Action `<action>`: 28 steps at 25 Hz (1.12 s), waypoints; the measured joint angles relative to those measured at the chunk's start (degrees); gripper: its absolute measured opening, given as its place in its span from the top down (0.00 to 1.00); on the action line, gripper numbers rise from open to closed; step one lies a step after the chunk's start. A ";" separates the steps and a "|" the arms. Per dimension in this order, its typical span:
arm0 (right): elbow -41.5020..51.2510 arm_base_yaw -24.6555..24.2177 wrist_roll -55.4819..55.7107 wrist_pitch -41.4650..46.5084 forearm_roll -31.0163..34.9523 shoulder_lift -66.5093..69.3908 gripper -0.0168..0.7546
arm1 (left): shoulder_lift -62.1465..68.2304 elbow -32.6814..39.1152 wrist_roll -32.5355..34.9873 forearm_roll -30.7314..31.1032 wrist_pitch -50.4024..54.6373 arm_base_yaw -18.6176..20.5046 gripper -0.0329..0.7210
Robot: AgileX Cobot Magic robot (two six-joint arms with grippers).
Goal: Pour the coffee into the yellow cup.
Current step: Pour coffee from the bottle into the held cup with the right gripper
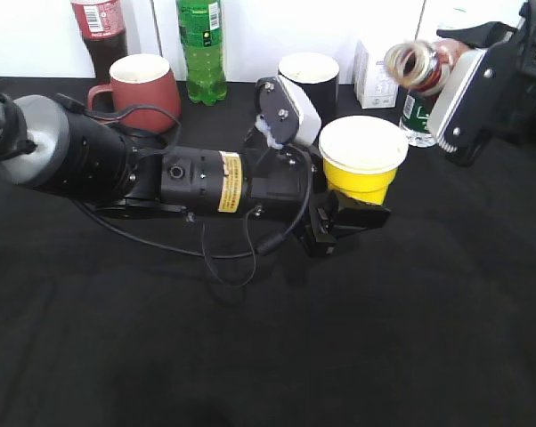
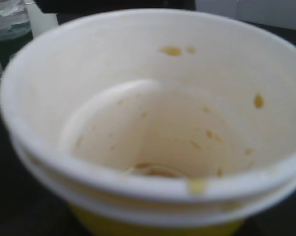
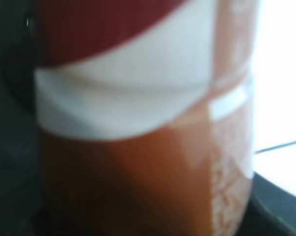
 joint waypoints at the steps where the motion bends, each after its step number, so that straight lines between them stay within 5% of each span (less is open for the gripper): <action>1: 0.00 0.00 -1.84 -0.02 0.12 0.00 0.29 | 0.00 0.00 0.00 0.45 0.00 -0.05 0.36; 14: 0.00 0.00 -17.86 -0.43 1.35 0.00 0.29 | 0.00 0.00 0.00 1.37 1.29 -0.05 0.36; 28: 0.00 0.00 -21.65 -0.49 3.06 0.00 0.29 | 0.00 0.00 0.00 6.26 1.29 -0.05 0.36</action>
